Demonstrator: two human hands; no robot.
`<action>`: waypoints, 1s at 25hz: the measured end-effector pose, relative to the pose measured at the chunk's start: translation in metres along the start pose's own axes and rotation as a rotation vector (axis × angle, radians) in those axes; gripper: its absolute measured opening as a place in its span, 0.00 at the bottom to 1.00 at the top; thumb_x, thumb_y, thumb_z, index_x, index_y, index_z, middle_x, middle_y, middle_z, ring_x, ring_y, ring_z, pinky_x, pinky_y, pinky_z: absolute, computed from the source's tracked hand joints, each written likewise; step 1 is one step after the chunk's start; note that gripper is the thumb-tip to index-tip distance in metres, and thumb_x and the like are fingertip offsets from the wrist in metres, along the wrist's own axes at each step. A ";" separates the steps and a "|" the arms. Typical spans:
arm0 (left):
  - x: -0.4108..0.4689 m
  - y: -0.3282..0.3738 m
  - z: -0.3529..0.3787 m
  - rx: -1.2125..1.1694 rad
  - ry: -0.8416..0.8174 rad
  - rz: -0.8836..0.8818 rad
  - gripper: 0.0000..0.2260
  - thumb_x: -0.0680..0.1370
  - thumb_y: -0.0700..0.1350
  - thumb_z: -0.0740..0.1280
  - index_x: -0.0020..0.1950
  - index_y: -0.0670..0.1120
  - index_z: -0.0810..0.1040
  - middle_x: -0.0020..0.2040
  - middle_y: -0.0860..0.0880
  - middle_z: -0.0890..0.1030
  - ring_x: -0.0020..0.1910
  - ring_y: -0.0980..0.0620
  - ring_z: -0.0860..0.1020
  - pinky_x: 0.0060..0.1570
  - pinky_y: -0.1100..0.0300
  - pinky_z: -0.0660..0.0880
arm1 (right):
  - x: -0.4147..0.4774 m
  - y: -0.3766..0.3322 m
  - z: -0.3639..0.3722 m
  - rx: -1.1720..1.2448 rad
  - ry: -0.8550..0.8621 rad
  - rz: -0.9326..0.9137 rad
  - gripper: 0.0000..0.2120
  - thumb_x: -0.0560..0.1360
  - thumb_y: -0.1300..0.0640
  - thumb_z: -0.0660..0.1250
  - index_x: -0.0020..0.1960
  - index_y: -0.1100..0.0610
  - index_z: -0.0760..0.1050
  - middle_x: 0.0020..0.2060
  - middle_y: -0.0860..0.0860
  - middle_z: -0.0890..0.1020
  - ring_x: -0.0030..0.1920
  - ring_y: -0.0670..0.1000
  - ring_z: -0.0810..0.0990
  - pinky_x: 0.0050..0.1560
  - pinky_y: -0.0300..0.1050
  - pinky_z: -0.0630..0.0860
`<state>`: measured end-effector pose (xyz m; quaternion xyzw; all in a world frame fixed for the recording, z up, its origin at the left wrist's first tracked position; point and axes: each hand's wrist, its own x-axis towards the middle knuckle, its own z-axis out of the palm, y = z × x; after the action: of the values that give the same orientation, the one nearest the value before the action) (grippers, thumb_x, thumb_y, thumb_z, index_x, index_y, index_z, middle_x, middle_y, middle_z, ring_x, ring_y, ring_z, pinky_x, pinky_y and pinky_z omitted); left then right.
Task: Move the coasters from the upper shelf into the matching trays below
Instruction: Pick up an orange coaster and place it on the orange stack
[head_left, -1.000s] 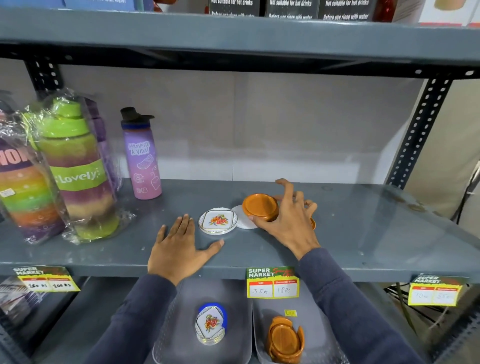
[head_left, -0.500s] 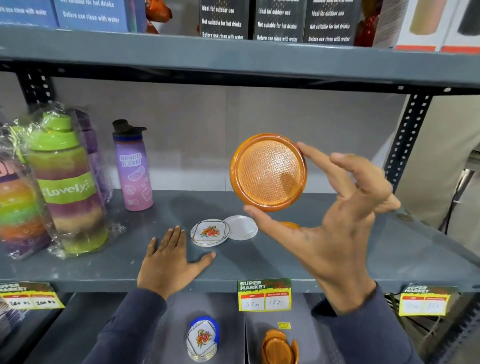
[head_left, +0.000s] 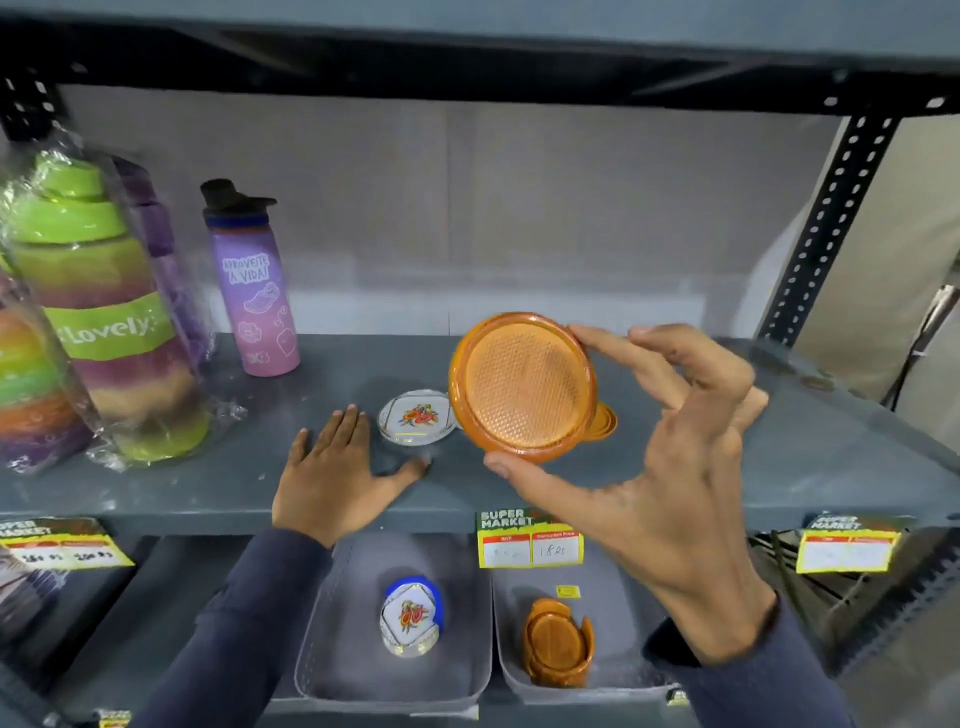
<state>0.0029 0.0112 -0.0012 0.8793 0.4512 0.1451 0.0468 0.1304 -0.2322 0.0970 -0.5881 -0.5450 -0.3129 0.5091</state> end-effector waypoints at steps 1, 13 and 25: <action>0.002 0.001 -0.004 0.002 -0.003 -0.002 0.56 0.61 0.79 0.43 0.80 0.46 0.57 0.82 0.51 0.55 0.80 0.54 0.51 0.77 0.49 0.48 | -0.012 0.000 0.002 0.022 -0.019 0.017 0.43 0.64 0.28 0.75 0.67 0.42 0.55 0.67 0.34 0.68 0.63 0.51 0.81 0.61 0.60 0.67; 0.004 -0.004 0.007 0.038 0.036 0.030 0.51 0.67 0.80 0.49 0.78 0.45 0.61 0.80 0.48 0.60 0.79 0.51 0.56 0.77 0.45 0.52 | -0.259 0.094 0.057 -0.140 -0.519 0.676 0.42 0.58 0.28 0.74 0.62 0.57 0.79 0.57 0.41 0.71 0.62 0.50 0.76 0.55 0.46 0.63; 0.009 -0.007 0.009 0.066 0.023 0.037 0.53 0.65 0.82 0.45 0.79 0.46 0.60 0.81 0.49 0.59 0.79 0.52 0.56 0.75 0.45 0.52 | -0.320 0.176 0.098 -0.403 -0.727 1.045 0.48 0.61 0.37 0.81 0.72 0.51 0.62 0.62 0.58 0.80 0.70 0.61 0.72 0.65 0.61 0.63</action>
<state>0.0051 0.0233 -0.0095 0.8868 0.4400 0.1412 0.0098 0.2138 -0.2234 -0.2716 -0.9266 -0.2560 0.0976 0.2576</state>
